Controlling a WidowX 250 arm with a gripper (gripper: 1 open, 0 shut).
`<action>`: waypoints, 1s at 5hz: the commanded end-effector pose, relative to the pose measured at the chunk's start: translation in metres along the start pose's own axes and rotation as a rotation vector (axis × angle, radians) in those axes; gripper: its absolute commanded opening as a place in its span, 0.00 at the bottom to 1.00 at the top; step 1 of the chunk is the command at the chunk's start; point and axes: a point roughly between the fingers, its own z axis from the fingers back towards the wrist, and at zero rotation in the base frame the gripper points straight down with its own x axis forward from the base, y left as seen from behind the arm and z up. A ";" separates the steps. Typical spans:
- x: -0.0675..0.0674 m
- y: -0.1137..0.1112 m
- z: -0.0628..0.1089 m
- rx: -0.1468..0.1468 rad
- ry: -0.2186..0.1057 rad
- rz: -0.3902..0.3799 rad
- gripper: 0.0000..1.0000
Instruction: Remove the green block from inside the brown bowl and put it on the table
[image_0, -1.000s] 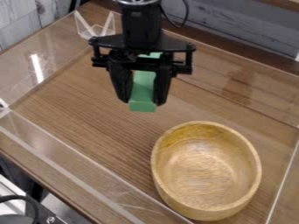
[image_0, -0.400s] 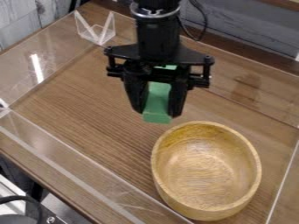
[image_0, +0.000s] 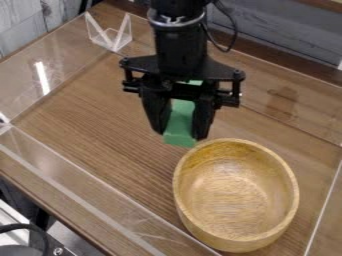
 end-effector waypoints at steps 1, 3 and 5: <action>0.003 0.001 0.011 -0.028 -0.050 -0.010 0.00; 0.003 0.006 0.013 -0.039 -0.057 -0.022 0.00; 0.003 0.027 0.007 -0.030 -0.058 -0.098 0.00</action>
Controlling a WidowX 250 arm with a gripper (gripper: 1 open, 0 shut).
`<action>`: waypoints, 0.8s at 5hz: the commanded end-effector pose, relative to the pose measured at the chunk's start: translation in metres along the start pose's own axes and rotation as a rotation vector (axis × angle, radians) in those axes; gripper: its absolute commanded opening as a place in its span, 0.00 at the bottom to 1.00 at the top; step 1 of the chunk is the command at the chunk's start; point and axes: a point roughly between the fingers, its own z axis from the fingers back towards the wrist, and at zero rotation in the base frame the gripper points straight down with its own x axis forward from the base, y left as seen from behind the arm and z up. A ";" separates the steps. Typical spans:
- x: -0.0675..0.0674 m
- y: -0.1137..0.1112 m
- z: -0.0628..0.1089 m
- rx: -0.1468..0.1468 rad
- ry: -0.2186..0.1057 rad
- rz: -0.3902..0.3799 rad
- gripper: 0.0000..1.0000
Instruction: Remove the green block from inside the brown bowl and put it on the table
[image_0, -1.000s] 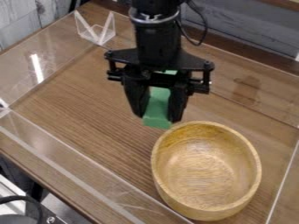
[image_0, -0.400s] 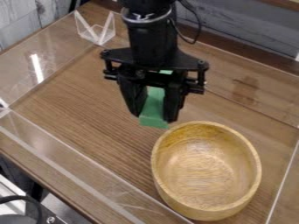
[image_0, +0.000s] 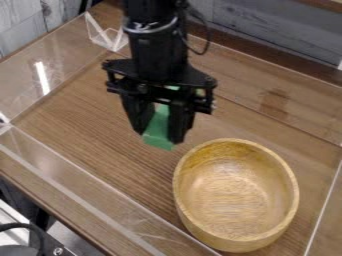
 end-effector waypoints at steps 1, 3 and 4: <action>0.006 0.010 0.003 -0.001 -0.043 -0.033 0.00; 0.013 0.025 -0.012 0.006 -0.041 -0.056 0.00; 0.017 0.032 -0.017 0.007 -0.043 -0.063 0.00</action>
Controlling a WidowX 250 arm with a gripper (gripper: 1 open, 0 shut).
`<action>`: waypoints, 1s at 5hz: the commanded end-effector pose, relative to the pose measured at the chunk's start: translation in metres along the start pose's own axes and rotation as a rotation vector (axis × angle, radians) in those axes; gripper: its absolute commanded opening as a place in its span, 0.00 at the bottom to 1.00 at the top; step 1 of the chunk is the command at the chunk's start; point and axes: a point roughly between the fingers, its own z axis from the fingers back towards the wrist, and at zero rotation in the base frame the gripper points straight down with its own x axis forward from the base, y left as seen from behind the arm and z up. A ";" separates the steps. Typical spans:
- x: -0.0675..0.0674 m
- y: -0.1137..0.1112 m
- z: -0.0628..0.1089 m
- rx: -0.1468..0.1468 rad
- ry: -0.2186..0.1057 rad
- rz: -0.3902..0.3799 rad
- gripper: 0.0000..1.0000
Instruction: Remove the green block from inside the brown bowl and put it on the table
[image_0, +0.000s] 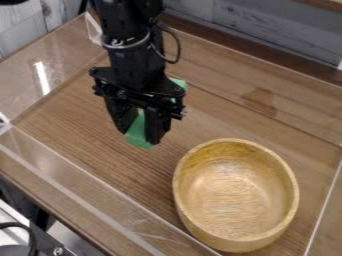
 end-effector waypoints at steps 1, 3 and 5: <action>0.008 0.005 0.001 0.003 -0.032 -0.009 0.00; 0.016 0.011 -0.007 0.001 -0.040 -0.012 1.00; 0.018 0.014 -0.017 -0.003 -0.037 0.002 1.00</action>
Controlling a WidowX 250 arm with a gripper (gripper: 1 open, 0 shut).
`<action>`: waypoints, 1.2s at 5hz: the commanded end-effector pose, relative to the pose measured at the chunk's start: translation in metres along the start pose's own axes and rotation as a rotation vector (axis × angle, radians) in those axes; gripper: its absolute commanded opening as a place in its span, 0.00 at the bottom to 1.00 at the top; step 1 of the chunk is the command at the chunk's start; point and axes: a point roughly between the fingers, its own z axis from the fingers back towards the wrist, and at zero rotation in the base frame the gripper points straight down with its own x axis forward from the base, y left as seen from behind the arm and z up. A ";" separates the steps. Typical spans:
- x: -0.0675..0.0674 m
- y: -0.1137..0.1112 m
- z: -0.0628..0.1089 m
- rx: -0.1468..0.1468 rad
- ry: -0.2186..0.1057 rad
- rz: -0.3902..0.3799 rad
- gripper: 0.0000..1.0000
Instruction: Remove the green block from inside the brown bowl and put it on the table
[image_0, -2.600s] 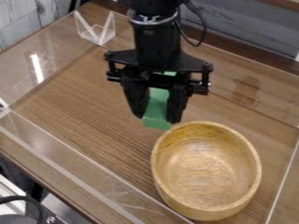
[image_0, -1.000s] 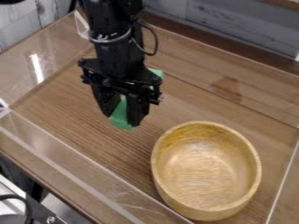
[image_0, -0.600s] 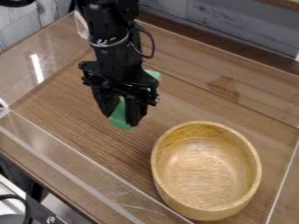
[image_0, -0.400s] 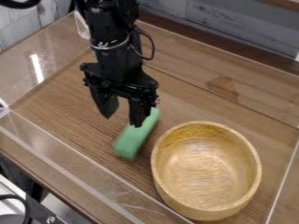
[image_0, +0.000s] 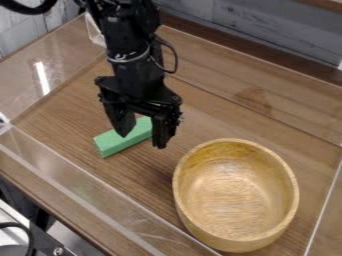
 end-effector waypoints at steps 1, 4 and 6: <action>0.006 0.007 0.002 0.002 -0.026 0.018 1.00; 0.012 0.023 -0.011 0.004 -0.023 0.060 1.00; 0.014 0.031 -0.020 0.004 -0.018 0.084 1.00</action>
